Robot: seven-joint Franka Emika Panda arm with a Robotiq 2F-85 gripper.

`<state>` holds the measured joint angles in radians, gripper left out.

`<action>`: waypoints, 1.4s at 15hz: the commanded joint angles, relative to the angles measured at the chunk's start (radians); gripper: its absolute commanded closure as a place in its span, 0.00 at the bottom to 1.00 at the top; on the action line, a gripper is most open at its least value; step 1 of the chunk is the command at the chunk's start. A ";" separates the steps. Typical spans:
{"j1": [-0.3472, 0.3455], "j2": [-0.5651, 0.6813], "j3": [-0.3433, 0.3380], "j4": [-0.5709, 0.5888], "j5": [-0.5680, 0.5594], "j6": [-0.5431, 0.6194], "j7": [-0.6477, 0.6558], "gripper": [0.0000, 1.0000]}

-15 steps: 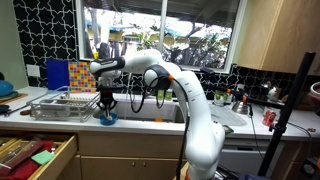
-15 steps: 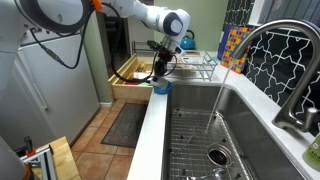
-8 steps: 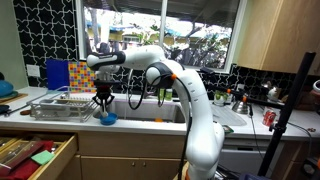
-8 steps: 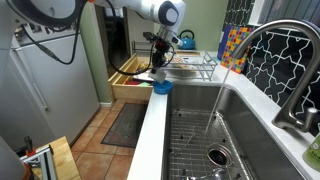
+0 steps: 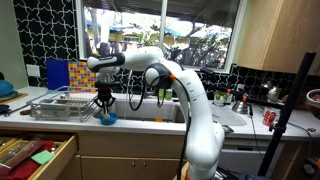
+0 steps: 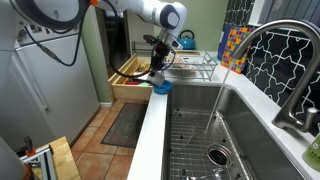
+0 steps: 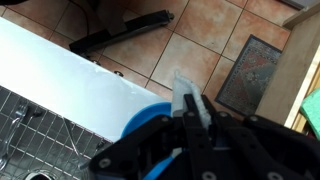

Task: Rinse the the blue bowl with running water, remove the white sponge from the drawer and use it to wipe the blue bowl

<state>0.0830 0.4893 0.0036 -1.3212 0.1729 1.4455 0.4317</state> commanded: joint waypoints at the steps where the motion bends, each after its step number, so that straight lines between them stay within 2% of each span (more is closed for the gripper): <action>1: -0.018 0.025 0.002 0.007 0.029 -0.027 -0.035 0.98; 6: -0.023 0.038 0.005 0.012 0.032 -0.045 -0.055 0.98; 12: -0.013 -0.023 -0.011 0.014 -0.005 -0.046 -0.035 0.98; 21: -0.018 0.042 -0.037 0.040 -0.086 -0.075 -0.049 0.98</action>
<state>0.0657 0.4965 -0.0292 -1.3069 0.1115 1.3894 0.3934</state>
